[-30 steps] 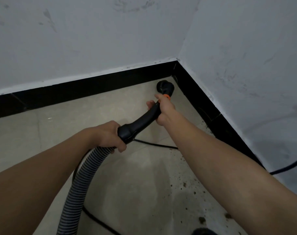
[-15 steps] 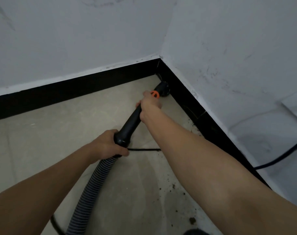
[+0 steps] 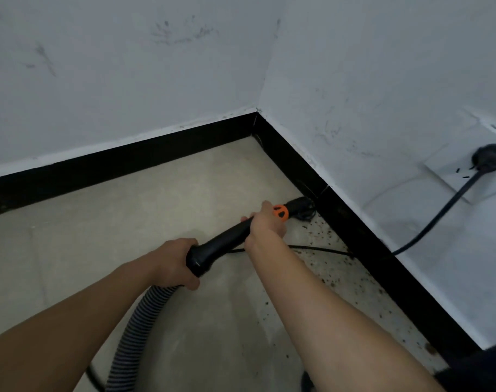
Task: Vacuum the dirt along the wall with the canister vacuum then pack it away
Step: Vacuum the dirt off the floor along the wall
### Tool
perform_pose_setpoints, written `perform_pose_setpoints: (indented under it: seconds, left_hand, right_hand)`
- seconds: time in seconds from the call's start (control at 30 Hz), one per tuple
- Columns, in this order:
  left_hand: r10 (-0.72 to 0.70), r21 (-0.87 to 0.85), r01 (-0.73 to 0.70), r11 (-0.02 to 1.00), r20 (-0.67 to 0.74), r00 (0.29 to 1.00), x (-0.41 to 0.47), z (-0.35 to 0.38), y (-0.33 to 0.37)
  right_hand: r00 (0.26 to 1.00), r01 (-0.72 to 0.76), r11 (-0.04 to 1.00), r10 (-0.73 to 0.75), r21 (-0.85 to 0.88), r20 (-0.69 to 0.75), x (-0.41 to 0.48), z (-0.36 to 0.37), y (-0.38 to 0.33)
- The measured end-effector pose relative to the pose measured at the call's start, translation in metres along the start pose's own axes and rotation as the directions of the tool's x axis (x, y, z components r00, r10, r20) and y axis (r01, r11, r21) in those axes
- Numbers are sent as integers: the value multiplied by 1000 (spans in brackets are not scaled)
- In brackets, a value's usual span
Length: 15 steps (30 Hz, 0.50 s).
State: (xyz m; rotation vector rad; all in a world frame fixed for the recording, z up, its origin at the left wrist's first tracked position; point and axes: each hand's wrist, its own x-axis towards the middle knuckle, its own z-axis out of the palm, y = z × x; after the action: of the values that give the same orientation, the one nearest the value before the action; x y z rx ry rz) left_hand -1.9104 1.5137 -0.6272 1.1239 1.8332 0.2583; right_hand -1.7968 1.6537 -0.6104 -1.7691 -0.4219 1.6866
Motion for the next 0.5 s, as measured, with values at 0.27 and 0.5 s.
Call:
perform_pose_setpoints:
  seconds: [0.27, 0.5]
  left_hand:
    - [60, 249, -64, 966, 23, 998, -10, -3, 1]
    - [-34, 366, 61, 929, -79, 996, -52, -21, -67]
  right_hand:
    - [984, -152, 971, 130, 183, 123, -27, -51, 12]
    - [909, -316, 948, 288, 47, 302, -67, -43, 70]
